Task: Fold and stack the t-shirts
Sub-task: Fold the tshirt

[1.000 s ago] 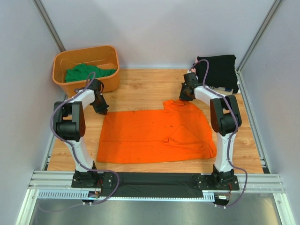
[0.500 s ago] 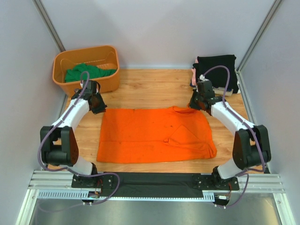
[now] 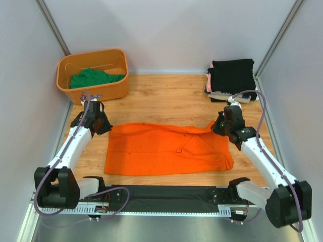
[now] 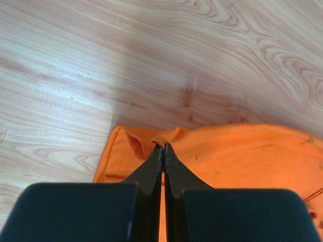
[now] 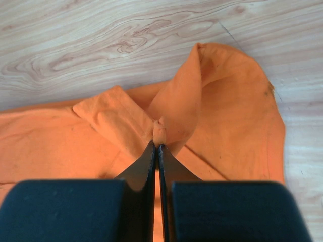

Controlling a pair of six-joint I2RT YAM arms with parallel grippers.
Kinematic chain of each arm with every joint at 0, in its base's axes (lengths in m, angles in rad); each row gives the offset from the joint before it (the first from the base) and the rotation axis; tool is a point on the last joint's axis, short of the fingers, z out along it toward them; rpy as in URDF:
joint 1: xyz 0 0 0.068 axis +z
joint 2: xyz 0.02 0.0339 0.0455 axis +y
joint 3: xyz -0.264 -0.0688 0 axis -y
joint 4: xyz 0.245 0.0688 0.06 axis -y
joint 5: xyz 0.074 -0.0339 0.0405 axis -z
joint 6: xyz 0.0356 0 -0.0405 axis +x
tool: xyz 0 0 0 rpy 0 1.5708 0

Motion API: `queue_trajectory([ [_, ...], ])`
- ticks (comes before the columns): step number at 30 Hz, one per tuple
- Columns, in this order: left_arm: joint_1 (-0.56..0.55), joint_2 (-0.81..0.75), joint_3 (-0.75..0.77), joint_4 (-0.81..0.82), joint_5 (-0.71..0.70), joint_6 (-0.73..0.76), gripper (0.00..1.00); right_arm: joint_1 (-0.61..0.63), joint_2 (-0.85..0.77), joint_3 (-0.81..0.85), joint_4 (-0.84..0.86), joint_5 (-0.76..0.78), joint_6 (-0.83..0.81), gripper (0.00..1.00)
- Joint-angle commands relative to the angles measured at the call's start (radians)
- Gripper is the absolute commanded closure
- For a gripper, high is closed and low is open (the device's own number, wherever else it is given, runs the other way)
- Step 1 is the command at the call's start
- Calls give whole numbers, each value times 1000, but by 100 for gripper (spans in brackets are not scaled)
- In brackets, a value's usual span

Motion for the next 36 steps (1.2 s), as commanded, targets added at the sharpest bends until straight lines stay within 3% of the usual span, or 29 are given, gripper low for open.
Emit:
queue_trajectory([
  [1, 2, -41, -27, -5, -34, -20, 100, 5, -98, -51, -61, 86, 74, 100],
  [18, 2, -190, -129, -79, -143, -75, 100, 5, -330, -254, -197, 185, 300, 100],
  [19, 2, -199, -132, -89, -155, -93, 92, 5, -344, -264, -197, 174, 327, 99],
  [20, 2, -208, -132, -102, -167, -106, 77, 5, -358, -278, -199, 160, 339, 90],
  [22, 2, -256, -139, -126, -205, -138, 30, 7, -419, -317, -219, 145, 393, 65],
  [25, 2, -354, -152, -116, -252, -140, 11, 5, -563, -366, -248, 180, 450, 45],
  [26, 2, -369, -149, -110, -250, -129, 7, 5, -598, -373, -246, 177, 450, 44],
  [29, -16, -372, -127, -82, -223, -83, 10, 5, -649, -380, -193, 140, 447, 42],
  [31, -62, -317, -101, -73, -218, -61, 13, 8, -561, -361, -135, 82, 442, 42],
  [36, -229, -87, -35, -50, -177, -22, 19, 59, -159, -280, -35, -13, 459, 42],
])
